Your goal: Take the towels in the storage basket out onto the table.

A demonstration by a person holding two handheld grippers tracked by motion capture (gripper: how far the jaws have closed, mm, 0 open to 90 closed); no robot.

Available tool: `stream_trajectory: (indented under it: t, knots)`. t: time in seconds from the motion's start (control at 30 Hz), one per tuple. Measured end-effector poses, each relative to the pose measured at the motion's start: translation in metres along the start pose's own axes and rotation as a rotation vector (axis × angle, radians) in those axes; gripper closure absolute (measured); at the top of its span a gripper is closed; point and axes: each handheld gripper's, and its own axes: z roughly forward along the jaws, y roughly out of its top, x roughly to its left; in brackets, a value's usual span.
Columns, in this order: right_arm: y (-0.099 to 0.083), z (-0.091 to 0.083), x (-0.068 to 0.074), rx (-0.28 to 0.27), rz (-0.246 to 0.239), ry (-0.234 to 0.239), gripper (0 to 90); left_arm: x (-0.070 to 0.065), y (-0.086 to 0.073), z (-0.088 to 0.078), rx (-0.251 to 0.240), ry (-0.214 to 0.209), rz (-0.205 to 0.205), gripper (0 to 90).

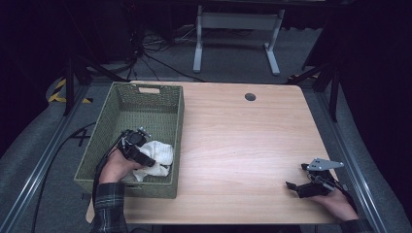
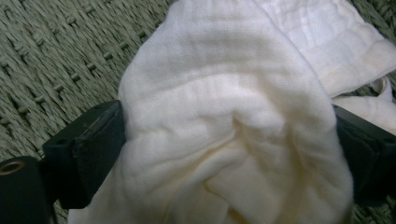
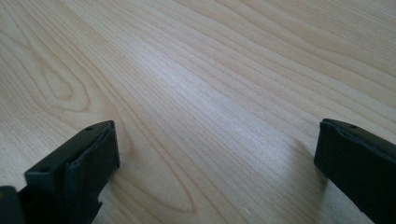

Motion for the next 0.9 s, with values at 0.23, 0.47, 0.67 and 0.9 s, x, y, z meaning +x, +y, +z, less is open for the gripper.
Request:
stream_trajectory:
  t: [0.23, 0.47, 0.67, 0.9]
  knots:
    - [0.000, 0.000, 0.000, -0.001, -0.003, -0.001, 0.2, -0.004, 0.000, -0.002, 0.024, 0.015, 0.018, 30.7]
    - [0.000, 0.000, 0.000, -0.001, -0.003, -0.001, 0.3, -0.005, -0.001, -0.007, 0.022, 0.001, -0.003, 64.0]
    - [0.000, 0.000, 0.000, -0.001, -0.002, -0.001, 0.3, -0.002, -0.001, -0.014, -0.032, -0.026, -0.025, 69.9]
    - [0.000, 0.000, 0.000, 0.000, 0.001, 0.001, 0.3, 0.002, -0.003, -0.030, -0.190, -0.073, -0.036, 70.9]
